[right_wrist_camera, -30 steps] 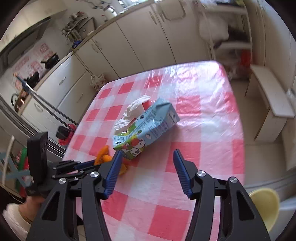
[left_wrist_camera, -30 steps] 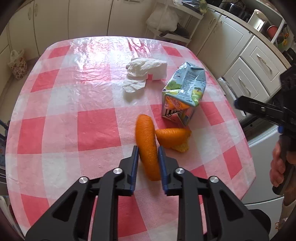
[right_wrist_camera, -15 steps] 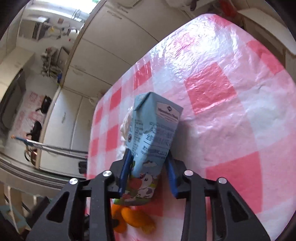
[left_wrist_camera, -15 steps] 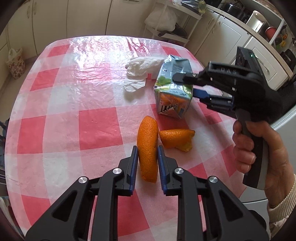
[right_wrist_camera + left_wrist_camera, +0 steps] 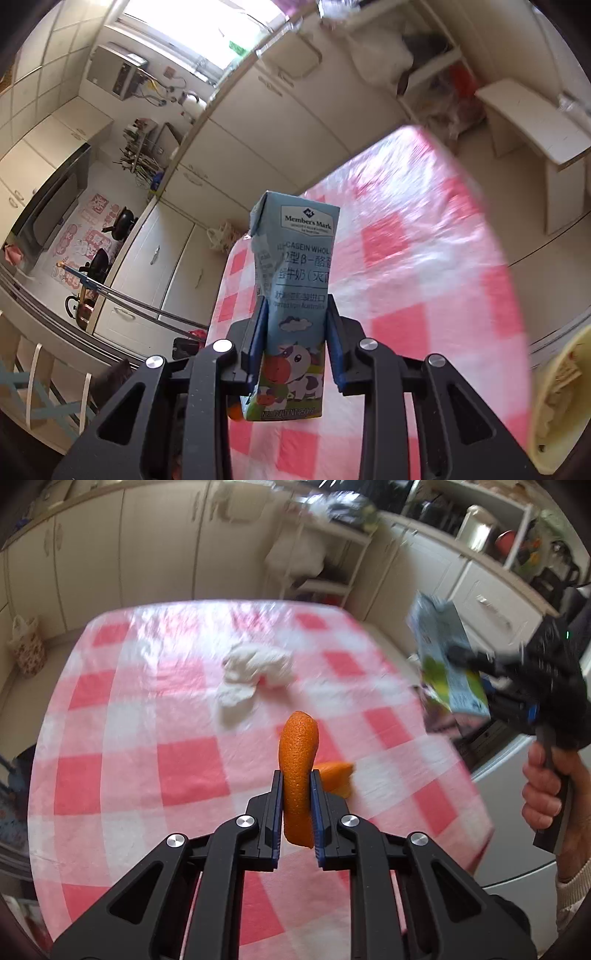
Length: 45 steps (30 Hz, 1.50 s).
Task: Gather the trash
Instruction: 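Carry the peel and carton to the yellow bucket and open both grippers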
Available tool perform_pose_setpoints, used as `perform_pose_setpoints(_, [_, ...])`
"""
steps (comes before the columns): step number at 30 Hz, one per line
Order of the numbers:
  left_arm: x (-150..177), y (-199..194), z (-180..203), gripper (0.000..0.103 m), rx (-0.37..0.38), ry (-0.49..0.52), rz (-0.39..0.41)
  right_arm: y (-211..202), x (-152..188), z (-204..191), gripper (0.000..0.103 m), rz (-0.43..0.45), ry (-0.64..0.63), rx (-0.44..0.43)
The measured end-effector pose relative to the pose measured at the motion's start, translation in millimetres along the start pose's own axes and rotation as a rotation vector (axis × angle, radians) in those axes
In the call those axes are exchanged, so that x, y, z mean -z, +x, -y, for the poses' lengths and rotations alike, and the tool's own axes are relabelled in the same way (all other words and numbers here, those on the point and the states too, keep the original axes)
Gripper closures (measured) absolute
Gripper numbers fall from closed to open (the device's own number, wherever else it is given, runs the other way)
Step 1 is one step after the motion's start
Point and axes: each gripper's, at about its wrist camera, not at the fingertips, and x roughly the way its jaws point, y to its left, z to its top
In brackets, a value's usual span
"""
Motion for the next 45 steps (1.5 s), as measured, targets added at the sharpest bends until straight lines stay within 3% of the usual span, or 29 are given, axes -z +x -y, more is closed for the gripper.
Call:
perform_pose_setpoints(3, [-5, -17, 17, 0.090, 0.089, 0.042, 0.051, -56, 12, 15, 0.073, 0.067, -0.041, 0.078])
perform_pose_setpoints(9, [-23, -23, 99, 0.090, 0.238, 0.202, -0.004, -127, 42, 60, 0.072, 0.135, -0.078, 0.295])
perform_pose_setpoints(15, [-31, -2, 224, 0.090, 0.328, 0.416, -0.093, -136, 74, 112, 0.072, 0.117, -0.068, 0.470])
perform_pose_setpoints(21, [-20, 66, 315, 0.090, 0.356, 0.554, -0.246, -121, 99, 173, 0.072, 0.077, 0.036, 0.524])
perform_pose_setpoints(23, [-14, 94, 335, 0.090, 0.352, 0.571, -0.301, -115, 107, 197, 0.067, 0.055, 0.097, 0.539])
perform_pose_setpoints(24, [-13, 105, 340, 0.090, 0.348, 0.575, -0.322, -119, 111, 204, 0.059, 0.055, 0.122, 0.539])
perform_pose_setpoints(30, [0, 171, 362, 0.088, 0.295, 0.607, -0.437, -140, 137, 223, 0.055, 0.095, 0.206, 0.527])
perform_pose_setpoints(33, [6, 186, 363, 0.070, 0.270, 0.622, -0.463, -154, 146, 222, 0.055, 0.113, 0.224, 0.522])
perform_pose_setpoints(35, [7, 183, 363, 0.055, 0.259, 0.628, -0.436, -163, 147, 215, 0.053, 0.132, 0.228, 0.517])
perform_pose_setpoints(38, [1, 165, 351, 0.043, 0.234, 0.614, -0.366, -172, 142, 198, 0.051, 0.170, 0.218, 0.496])
perform_pose_setpoints(45, [-33, 89, 275, 0.025, 0.149, 0.448, -0.138, -172, 114, 129, 0.038, 0.269, 0.134, 0.385])
